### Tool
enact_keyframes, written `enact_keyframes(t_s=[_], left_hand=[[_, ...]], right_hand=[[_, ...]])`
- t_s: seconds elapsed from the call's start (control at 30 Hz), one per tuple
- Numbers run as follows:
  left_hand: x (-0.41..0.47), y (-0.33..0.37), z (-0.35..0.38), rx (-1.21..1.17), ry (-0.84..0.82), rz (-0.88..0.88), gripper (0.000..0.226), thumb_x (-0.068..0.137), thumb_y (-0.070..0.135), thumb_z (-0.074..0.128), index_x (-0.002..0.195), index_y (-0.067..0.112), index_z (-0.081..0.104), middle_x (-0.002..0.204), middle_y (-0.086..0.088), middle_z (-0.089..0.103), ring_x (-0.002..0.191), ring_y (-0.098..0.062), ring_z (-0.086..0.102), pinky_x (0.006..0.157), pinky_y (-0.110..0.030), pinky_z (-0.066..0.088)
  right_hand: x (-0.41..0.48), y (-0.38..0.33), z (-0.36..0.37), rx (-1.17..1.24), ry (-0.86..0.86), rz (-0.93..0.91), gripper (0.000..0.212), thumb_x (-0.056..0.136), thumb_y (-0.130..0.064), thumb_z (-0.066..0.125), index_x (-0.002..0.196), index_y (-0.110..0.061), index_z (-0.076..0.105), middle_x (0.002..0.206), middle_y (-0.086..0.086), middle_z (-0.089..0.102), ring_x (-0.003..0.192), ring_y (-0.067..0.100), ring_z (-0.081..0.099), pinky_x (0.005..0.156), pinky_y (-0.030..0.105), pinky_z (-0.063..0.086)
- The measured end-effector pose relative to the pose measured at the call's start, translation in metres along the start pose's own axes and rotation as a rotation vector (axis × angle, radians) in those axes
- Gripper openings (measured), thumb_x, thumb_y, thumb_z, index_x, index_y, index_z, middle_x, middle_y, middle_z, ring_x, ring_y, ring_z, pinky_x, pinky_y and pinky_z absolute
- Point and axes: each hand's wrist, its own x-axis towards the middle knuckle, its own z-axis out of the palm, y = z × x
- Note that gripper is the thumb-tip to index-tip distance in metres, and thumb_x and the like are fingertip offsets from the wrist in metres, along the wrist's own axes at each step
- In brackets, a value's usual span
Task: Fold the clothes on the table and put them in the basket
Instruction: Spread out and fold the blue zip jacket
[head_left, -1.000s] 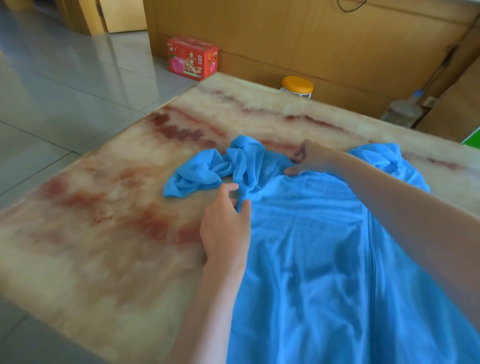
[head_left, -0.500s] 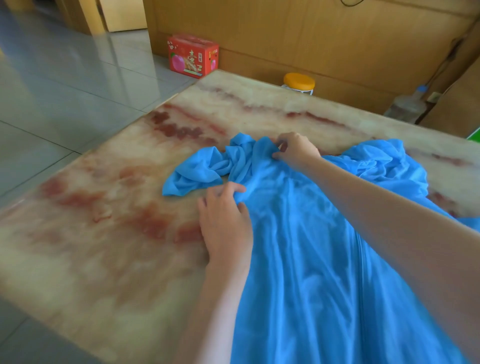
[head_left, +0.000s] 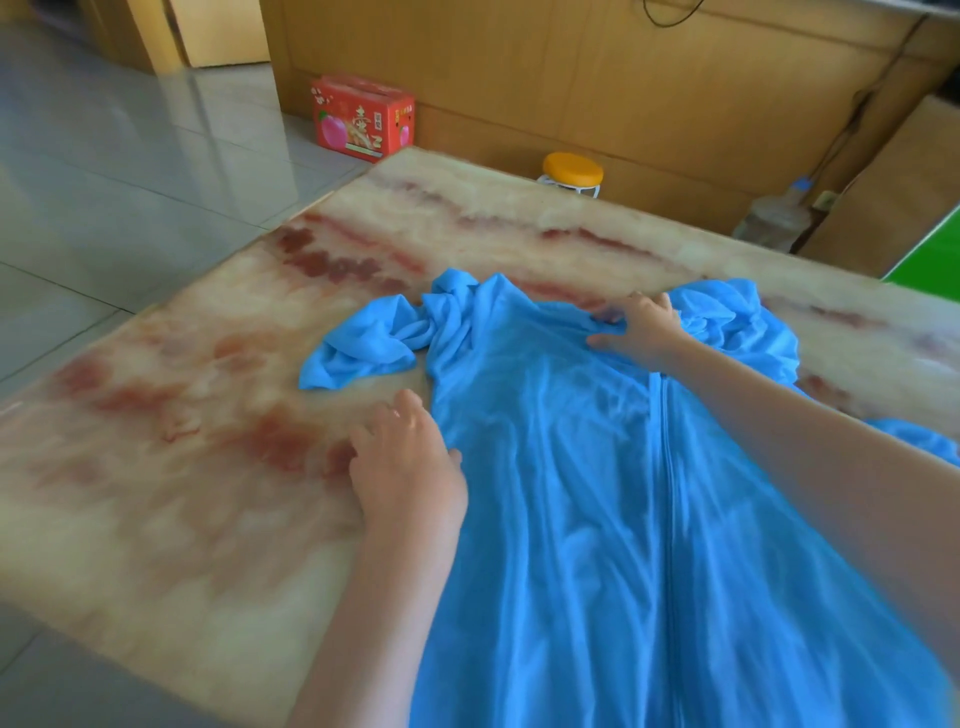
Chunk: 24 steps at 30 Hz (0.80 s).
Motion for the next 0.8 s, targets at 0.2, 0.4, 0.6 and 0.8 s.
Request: enact_keyframes(t_s=[0.2, 0.4, 0.6, 0.8], left_hand=[[0.011, -0.016, -0.01, -0.131, 0.104, 0.009, 0.032, 0.095, 0.009, 0.048, 0.125, 0.013, 0.041, 0.122, -0.009, 0.054, 0.114, -0.029, 0.053, 0.085, -0.035, 0.037], [0.015, -0.019, -0.004, -0.043, 0.068, 0.053, 0.052, 0.092, 0.019, 0.057, 0.138, 0.015, 0.035, 0.135, -0.01, 0.043, 0.124, -0.026, 0.042, 0.096, -0.033, 0.033], [0.002, 0.015, 0.012, -0.014, 0.099, 0.447, 0.051, 0.093, 0.033, 0.053, 0.141, 0.022, 0.04, 0.152, -0.007, 0.027, 0.142, -0.023, 0.016, 0.114, -0.033, 0.016], [-0.015, 0.021, 0.034, 0.228, -0.262, 0.475, 0.063, 0.096, 0.044, 0.044, 0.15, 0.028, 0.016, 0.16, -0.002, -0.002, 0.147, -0.021, -0.007, 0.116, -0.047, -0.002]], right_hand=[[0.003, -0.006, 0.002, -0.058, 0.14, 0.065, 0.01, 0.084, -0.022, 0.067, 0.088, -0.026, 0.059, 0.108, 0.008, 0.064, 0.115, 0.03, 0.035, 0.086, 0.032, 0.02], [-0.011, -0.007, 0.011, -0.031, 0.219, -0.031, 0.016, 0.084, -0.016, 0.066, 0.099, -0.021, 0.068, 0.125, 0.003, 0.051, 0.12, 0.027, 0.032, 0.088, 0.03, 0.016], [-0.055, -0.009, 0.02, -0.023, 0.13, -0.215, 0.046, 0.096, -0.033, 0.053, 0.14, -0.027, 0.045, 0.152, -0.005, 0.032, 0.137, 0.022, 0.025, 0.106, 0.033, 0.015], [-0.092, 0.007, 0.005, 0.048, -0.077, -0.192, 0.046, 0.098, -0.033, 0.049, 0.143, -0.028, 0.041, 0.158, -0.007, 0.016, 0.144, 0.013, 0.02, 0.112, 0.027, 0.007]])
